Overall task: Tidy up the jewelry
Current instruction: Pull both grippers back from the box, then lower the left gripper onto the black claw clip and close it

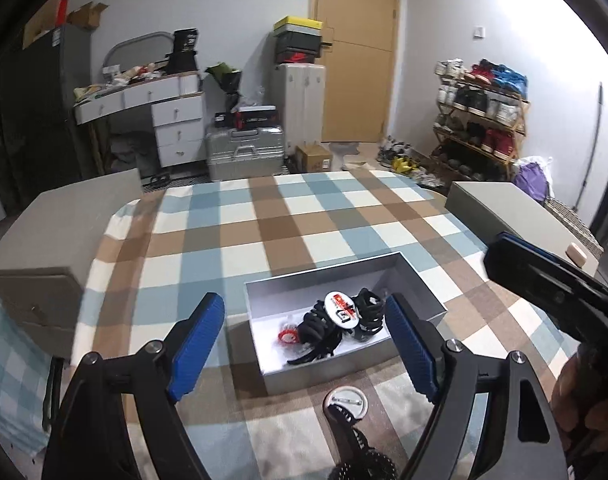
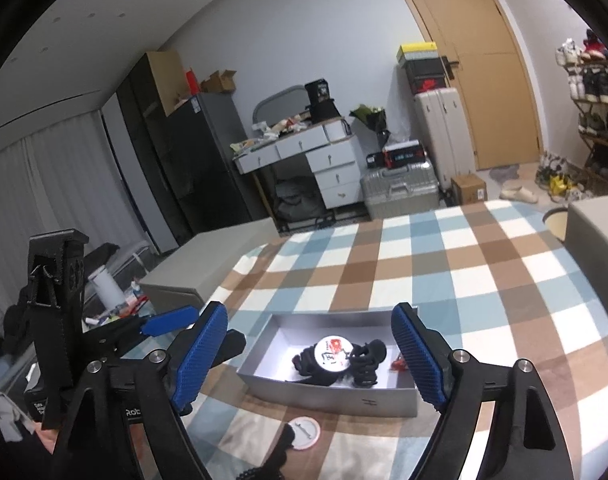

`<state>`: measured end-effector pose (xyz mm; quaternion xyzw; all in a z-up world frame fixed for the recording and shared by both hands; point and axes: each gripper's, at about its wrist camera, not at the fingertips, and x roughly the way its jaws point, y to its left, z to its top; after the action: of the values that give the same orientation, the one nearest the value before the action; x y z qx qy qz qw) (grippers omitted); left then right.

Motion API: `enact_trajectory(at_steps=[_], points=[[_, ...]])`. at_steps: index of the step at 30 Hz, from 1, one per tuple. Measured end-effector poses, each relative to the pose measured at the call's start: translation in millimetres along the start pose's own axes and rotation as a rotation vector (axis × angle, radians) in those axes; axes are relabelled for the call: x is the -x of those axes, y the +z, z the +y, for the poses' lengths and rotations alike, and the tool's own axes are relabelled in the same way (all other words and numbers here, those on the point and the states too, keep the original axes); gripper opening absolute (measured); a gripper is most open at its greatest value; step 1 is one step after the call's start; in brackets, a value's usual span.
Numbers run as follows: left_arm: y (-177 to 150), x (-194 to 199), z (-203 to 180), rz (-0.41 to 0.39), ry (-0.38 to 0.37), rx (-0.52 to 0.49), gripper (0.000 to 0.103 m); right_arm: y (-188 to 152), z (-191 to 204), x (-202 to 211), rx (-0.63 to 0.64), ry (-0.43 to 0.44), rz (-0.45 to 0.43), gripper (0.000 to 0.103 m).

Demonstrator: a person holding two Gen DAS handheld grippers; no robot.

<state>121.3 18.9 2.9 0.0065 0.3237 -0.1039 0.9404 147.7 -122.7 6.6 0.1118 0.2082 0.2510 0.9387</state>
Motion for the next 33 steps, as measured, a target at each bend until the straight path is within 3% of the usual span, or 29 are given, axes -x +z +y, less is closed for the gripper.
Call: enact_trajectory(at_steps=[8,13,18,21,33], points=[[-8.5,22.0,-0.9,-0.032,0.009,0.049,0.079,-7.8,8.2,25.7,0.018,-0.007,-0.039,0.087],[-18.5,35.8,-7.3,-0.055,0.036,0.056,0.090,-20.9,11.3,36.9,0.049,-0.007,-0.057,0.089],[-35.1,46.6,-6.6,-0.096,0.095,0.061,0.092,-42.1,7.1,40.6,0.063,-0.038,-0.034,0.089],[-48.6,44.4,-1.5,-0.067,0.100,0.075,0.101,-54.4,2.9,42.5,0.050,-0.049,-0.010,0.091],[-96.4,13.6,-11.5,0.148,-0.068,0.056,0.101,-87.4,-6.5,38.5,0.067,-0.098,0.060,0.102]])
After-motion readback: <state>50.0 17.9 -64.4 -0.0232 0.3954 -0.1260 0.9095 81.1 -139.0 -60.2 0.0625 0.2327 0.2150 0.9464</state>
